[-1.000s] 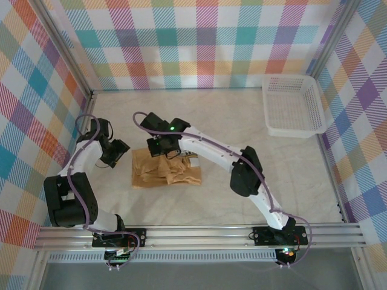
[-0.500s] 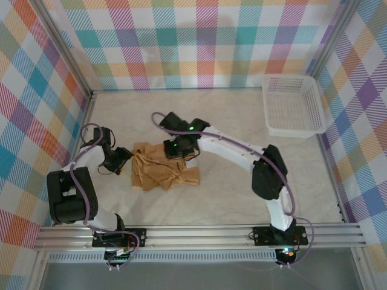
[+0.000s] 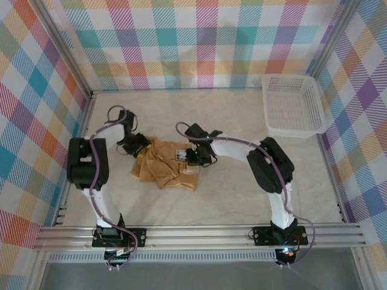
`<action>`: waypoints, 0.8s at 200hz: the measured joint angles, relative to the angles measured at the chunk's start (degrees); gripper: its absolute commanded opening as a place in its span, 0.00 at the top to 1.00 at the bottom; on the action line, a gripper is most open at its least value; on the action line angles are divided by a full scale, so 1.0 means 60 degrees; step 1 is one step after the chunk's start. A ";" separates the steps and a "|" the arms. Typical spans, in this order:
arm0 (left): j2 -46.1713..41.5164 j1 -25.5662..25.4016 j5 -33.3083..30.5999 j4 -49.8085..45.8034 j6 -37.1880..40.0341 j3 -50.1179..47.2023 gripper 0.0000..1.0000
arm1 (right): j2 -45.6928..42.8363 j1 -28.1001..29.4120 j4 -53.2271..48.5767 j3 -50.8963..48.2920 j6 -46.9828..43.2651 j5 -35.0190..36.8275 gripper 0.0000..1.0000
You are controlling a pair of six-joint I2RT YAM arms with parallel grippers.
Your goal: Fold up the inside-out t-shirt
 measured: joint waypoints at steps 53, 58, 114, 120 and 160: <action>0.2197 -0.1625 0.1486 -0.0095 0.0874 0.3676 0.48 | -0.2106 0.2295 0.0193 -0.1869 0.0907 0.0291 0.71; 0.2131 -0.1650 0.1508 -0.0178 0.1005 0.3774 0.47 | -0.2466 0.2226 0.0229 -0.2029 0.0903 0.0412 0.71; -0.0892 -0.1286 0.0178 -0.0998 0.1661 0.2375 0.44 | -0.3657 0.0102 0.1158 -0.2641 0.0612 0.0368 0.72; -0.1453 -0.1300 -0.0033 -0.1071 0.1650 0.1909 0.44 | -0.3515 0.0058 0.1198 -0.2641 0.0576 0.0273 0.71; -0.4146 -0.2025 -0.0521 -0.1555 0.1290 -0.1235 0.44 | -0.2754 0.0062 0.1337 -0.2648 0.0561 -0.0248 0.71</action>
